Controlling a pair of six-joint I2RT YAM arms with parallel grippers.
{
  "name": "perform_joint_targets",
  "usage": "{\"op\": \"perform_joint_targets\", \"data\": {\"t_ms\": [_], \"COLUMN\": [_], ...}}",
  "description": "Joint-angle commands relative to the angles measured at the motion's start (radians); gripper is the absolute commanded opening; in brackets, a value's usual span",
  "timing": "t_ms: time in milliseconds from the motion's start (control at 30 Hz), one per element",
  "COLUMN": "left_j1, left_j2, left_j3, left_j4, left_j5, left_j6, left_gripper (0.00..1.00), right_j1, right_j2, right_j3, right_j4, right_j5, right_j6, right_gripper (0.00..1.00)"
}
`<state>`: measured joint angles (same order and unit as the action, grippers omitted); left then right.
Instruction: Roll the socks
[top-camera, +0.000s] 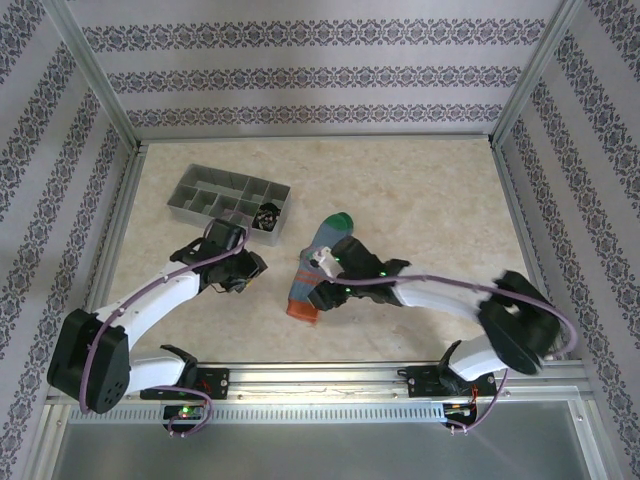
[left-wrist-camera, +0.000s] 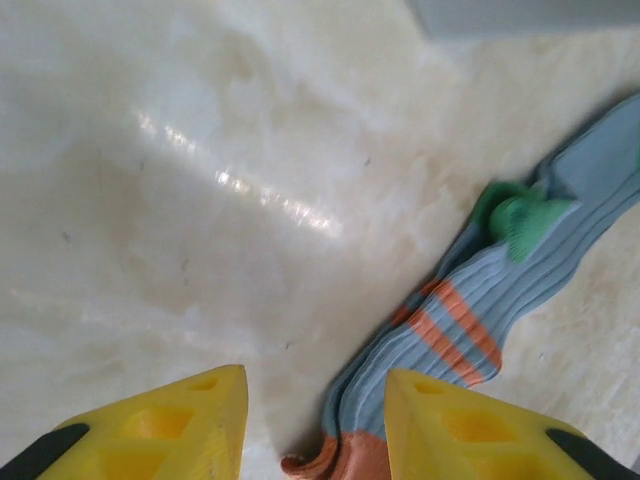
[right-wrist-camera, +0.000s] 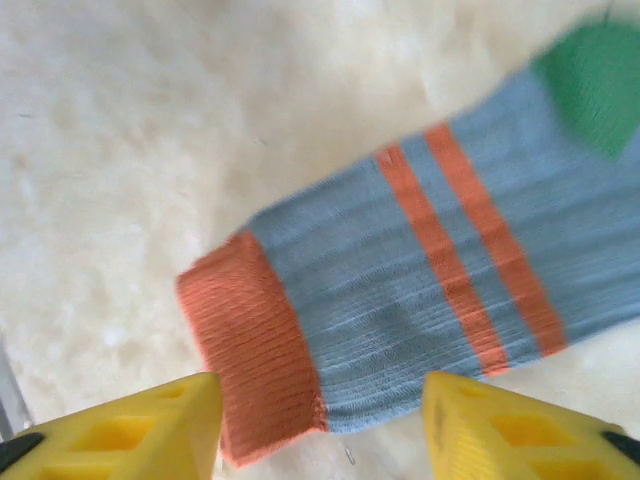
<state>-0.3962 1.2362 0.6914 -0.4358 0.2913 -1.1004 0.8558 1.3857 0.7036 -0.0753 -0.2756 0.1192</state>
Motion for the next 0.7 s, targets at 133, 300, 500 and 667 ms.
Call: {"op": "perform_joint_targets", "data": {"t_ms": [133,300,500,667], "left_j1": [-0.107,-0.165,-0.178,-0.182], "left_j2": [0.015,0.06,0.085,0.1], "left_j3": [-0.131,-0.193,-0.205,-0.208], "left_j4": [0.263,0.404,0.446,0.457], "left_j5": [0.135,0.141,0.135,0.137], "left_j6": [-0.22,-0.327,-0.355,-0.358], "left_gripper": [0.39,0.41,0.4,0.39], "right_j1": [0.137,0.238,0.308,0.344], "right_j2": [-0.096,-0.035,0.098,0.194], "right_j3": [-0.059,-0.052,0.012,0.041], "right_j4": [-0.047,-0.034,-0.013,0.027], "right_j5": [0.142,0.289,0.373,0.478], "right_j6": [-0.405,-0.549,-0.608,-0.606], "right_gripper": [0.61,0.67,0.66,0.62]}}
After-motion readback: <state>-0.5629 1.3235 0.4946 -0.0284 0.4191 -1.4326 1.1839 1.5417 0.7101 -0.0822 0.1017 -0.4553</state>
